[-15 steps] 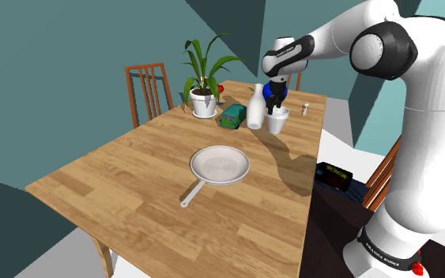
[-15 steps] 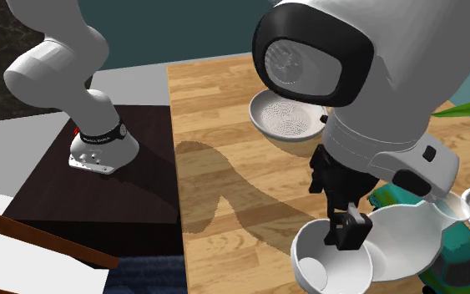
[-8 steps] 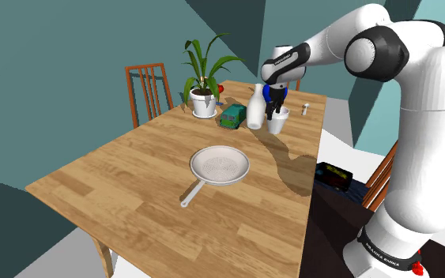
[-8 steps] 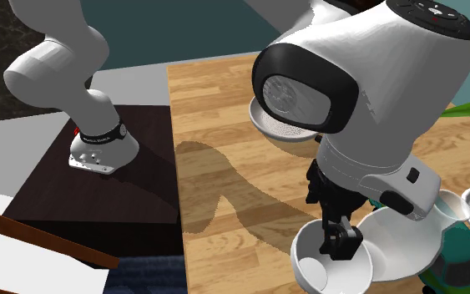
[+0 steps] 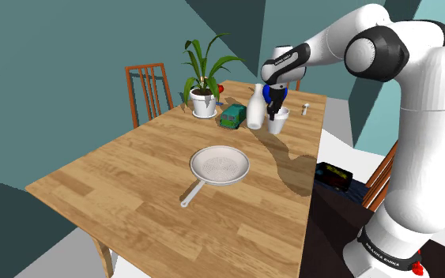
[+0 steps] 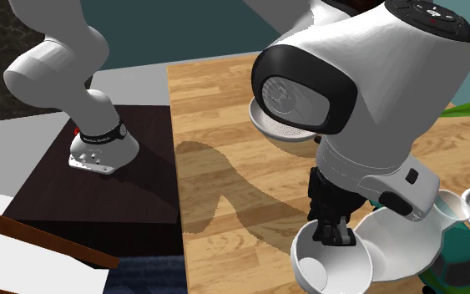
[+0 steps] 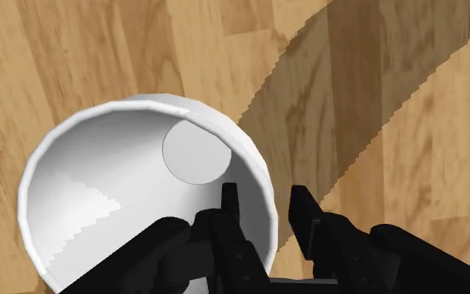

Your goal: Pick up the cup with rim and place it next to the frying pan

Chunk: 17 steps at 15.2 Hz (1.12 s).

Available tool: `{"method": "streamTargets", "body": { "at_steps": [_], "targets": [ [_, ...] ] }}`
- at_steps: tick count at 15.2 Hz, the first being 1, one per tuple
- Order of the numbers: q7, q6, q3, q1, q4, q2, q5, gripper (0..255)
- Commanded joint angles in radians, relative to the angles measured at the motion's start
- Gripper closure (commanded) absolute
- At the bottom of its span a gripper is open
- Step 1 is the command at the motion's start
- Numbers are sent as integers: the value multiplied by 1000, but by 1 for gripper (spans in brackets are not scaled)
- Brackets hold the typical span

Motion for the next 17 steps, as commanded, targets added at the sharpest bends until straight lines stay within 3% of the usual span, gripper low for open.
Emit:
{"method": "streamTargets", "body": {
  "at_steps": [1, 8, 17],
  "targets": [
    [0, 0, 0, 0, 0, 0, 0, 255],
    [0, 0, 0, 0, 0, 0, 0, 255],
    [4, -106, -6, 4, 66, -42, -14, 255]
  ]
}}
